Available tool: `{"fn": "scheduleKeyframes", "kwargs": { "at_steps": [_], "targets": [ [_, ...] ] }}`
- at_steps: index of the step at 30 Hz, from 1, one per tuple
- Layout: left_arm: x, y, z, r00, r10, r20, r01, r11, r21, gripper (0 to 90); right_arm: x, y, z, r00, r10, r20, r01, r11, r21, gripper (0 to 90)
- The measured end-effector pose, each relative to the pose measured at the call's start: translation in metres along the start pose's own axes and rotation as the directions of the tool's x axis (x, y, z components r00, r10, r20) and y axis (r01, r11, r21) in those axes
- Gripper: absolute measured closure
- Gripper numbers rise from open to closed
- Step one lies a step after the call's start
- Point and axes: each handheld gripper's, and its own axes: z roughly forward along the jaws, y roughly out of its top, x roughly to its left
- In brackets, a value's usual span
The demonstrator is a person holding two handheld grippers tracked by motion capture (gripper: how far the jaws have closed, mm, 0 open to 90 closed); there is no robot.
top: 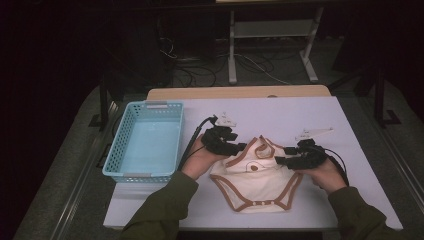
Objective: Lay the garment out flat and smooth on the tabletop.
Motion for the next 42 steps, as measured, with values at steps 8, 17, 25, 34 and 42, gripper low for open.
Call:
{"fn": "scheduleKeyframes", "kwargs": {
  "at_steps": [8, 17, 25, 34, 42],
  "targets": [
    [0.010, 0.013, 0.035, 0.9996, 0.002, 0.029, -0.002, 0.9999, 0.014, 50.3, 0.000, -0.005, -0.009, 0.9997, -0.014, -0.018, 0.013, 1.000, -0.024, 35.2],
    [0.023, 0.017, 0.063, 0.9984, -0.032, 0.047, 0.030, 0.9984, 0.048, 56.2, 0.001, -0.013, -0.016, 0.9994, -0.012, -0.032, 0.011, 0.999, -0.031, 33.0],
    [0.036, 0.008, 0.080, 0.9946, -0.073, 0.074, 0.068, 0.9946, 0.079, 58.1, 0.002, -0.020, -0.023, 0.9992, -0.014, -0.037, 0.013, 0.999, -0.030, 32.8],
    [0.035, 0.003, 0.093, 0.9919, -0.071, 0.105, 0.059, 0.9918, 0.113, 56.6, 0.002, -0.026, -0.028, 0.9993, -0.011, -0.034, 0.010, 0.999, -0.035, 32.7],
    [0.034, 0.000, 0.098, 0.9891, -0.075, 0.126, 0.058, 0.9891, 0.135, 68.2, 0.004, -0.030, -0.030, 0.9994, -0.010, -0.032, 0.009, 0.999, -0.032, 32.6]
  ]
}}
